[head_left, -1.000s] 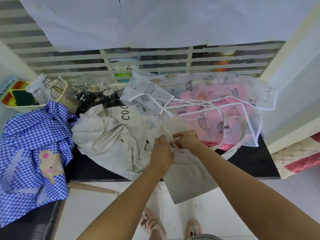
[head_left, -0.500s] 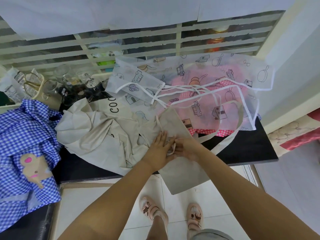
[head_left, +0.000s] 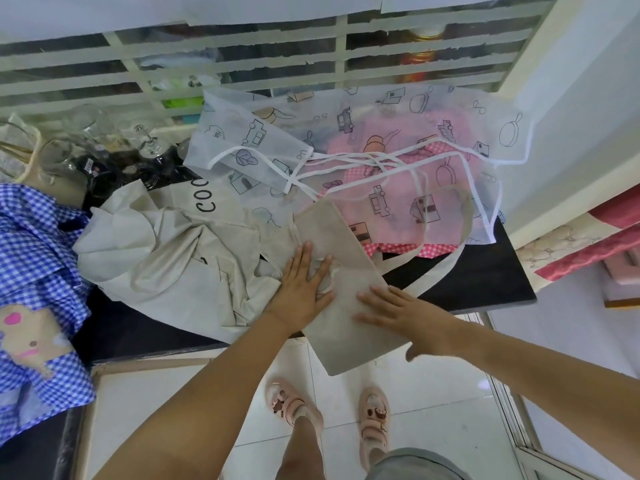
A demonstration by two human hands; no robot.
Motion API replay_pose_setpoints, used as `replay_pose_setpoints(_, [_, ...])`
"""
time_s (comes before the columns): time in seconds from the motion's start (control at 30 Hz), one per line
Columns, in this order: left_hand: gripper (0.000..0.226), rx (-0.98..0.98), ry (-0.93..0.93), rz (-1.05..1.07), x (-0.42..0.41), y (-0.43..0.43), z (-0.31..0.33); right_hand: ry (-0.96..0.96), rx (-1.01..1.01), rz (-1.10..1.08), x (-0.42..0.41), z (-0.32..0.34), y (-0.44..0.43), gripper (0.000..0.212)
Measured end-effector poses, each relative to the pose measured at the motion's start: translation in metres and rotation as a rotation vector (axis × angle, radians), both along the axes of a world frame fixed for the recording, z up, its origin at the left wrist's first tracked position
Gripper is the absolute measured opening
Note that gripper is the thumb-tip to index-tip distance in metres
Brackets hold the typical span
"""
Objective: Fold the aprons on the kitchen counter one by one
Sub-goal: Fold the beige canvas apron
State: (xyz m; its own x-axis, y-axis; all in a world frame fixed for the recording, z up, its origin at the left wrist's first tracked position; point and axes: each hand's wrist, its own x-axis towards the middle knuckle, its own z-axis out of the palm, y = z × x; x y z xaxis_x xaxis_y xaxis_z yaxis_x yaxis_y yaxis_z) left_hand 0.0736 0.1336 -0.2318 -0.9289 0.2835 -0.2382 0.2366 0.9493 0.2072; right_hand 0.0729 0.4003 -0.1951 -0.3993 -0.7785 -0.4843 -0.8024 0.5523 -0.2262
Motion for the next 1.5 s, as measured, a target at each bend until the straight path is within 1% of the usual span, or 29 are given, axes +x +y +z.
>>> replay_pose_setpoints(0.03, [0.094, 0.021, -0.026, -0.024, -0.001, -0.002, 0.0, 0.049, -0.034, 0.027, 0.003, -0.006, 0.004, 0.115])
replay_pose_setpoints(0.1, [0.097, 0.047, -0.036, -0.053, -0.001, -0.005, 0.003, 0.085, -0.13, -0.006, 0.005, -0.012, 0.007, 0.11])
replay_pose_setpoints(0.2, [0.084, 0.096, -0.082, -0.069, 0.002, -0.007, 0.01, 0.07, -0.16, -0.028, 0.006, -0.01, 0.006, 0.1])
replay_pose_setpoints(0.3, [0.058, 0.219, -0.167, -0.005, 0.003, -0.007, 0.016, 0.023, -0.176, 0.005, -0.002, 0.001, 0.003, 0.08])
replay_pose_setpoints(0.33, [0.054, 0.262, -0.19, 0.013, 0.002, -0.008, 0.018, -0.003, -0.197, 0.01, -0.006, 0.008, 0.001, 0.071])
replay_pose_setpoints(0.43, [0.053, 0.271, -0.212, 0.004, 0.001, -0.011, 0.02, -0.017, -0.255, 0.04, -0.016, 0.033, -0.013, 0.044])
replay_pose_setpoints(0.5, [0.054, 0.32, -0.259, 0.03, -0.001, -0.011, 0.022, -0.058, -0.236, -0.074, -0.021, 0.061, -0.027, 0.029])
replay_pose_setpoints(0.53, [0.053, 0.384, -0.309, 0.076, -0.003, -0.012, 0.025, -0.089, -0.221, -0.158, -0.026, 0.075, -0.034, 0.024])
replay_pose_setpoints(0.6, [0.046, 0.566, -0.459, 0.182, -0.012, -0.013, 0.041, -0.191, -0.252, -0.361, -0.042, 0.098, -0.048, 0.016])
replay_pose_setpoints(0.67, [0.041, 0.76, -0.616, 0.37, -0.017, -0.014, 0.064, -0.318, -0.363, -0.595, -0.063, 0.111, -0.058, 0.014])
replay_pose_setpoints(0.7, [0.035, 0.891, -0.684, 0.486, -0.017, -0.02, 0.071, -0.346, -0.405, -0.687, -0.073, 0.111, -0.063, 0.013])
replay_pose_setpoints(0.73, [0.029, 1.096, -0.762, 0.662, -0.021, -0.026, 0.078, -0.337, -0.42, -0.74, -0.084, 0.11, -0.07, 0.014])
replay_pose_setpoints(0.77, [0.03, 1.272, -0.789, 0.857, -0.026, -0.029, 0.078, -0.31, -0.414, -0.765, -0.095, 0.106, -0.076, 0.014])
replay_pose_setpoints(0.8, [0.035, 1.45, -0.804, 0.967, -0.029, -0.035, 0.076, -0.278, -0.398, -0.767, -0.104, 0.101, -0.083, 0.015])
replay_pose_setpoints(0.87, [0.056, 1.708, -0.791, 1.066, -0.029, -0.046, 0.07, -0.222, -0.362, -0.761, -0.123, 0.093, -0.098, 0.016])
replay_pose_setpoints(0.93, [0.076, 1.815, -0.758, 1.079, -0.03, -0.052, 0.06, -0.172, -0.326, -0.751, -0.136, 0.086, -0.112, 0.019])
replay_pose_setpoints(0.97, [0.079, 1.83, -0.722, 1.082, -0.03, -0.051, 0.061, -0.147, -0.315, -0.733, -0.141, 0.082, -0.119, 0.018])
replay_pose_setpoints(1.0, [0.076, 1.819, -0.661, 1.079, -0.03, -0.05, 0.058, -0.13, -0.302, -0.716, -0.145, 0.079, -0.125, 0.017])
replay_pose_setpoints(1.07, [0.069, 1.661, -0.502, 1.118, -0.029, -0.044, 0.052, -0.117, -0.278, -0.698, -0.148, 0.074, -0.134, 0.014])
replay_pose_setpoints(1.13, [0.073, 1.47, -0.376, 1.212, -0.03, -0.038, 0.038, -0.12, -0.294, -0.756, -0.152, 0.065, -0.14, 0.018])
replay_pose_setpoints(1.17, [0.067, 1.383, -0.333, 1.253, -0.031, -0.036, 0.033, -0.167, -0.335, -0.832, -0.153, 0.062, -0.14, 0.023])
replay_pose_setpoints(1.23, [0.046, 1.263, -0.247, 1.32, -0.035, -0.032, 0.029, -0.289, -0.444, -0.999, -0.154, 0.055, -0.138, 0.035])
replay_pose_setpoints(1.27, [0.041, 1.21, -0.215, 1.339, -0.037, -0.031, 0.028, -0.315, -0.465, -1.022, -0.154, 0.053, -0.137, 0.038])
replay_pose_setpoints(1.33, [0.04, 1.136, -0.155, 1.355, -0.039, -0.028, 0.028, -0.231, -0.403, -0.919, -0.153, 0.046, -0.134, 0.028])
replay_pose_setpoints(1.37, [0.04, 1.109, -0.124, 1.36, -0.039, -0.027, 0.028, -0.184, -0.37, -0.865, -0.152, 0.043, -0.133, 0.029])
replay_pose_setpoints(1.43, [0.04, 1.102, -0.078, 1.368, -0.04, -0.025, 0.027, -0.141, -0.36, -0.826, -0.152, 0.038, -0.134, 0.038])
replay_pose_setpoints(1.5, [0.04, 1.109, -0.047, 1.364, -0.041, -0.024, 0.025, -0.136, -0.369, -0.828, -0.154, 0.034, -0.136, 0.035])
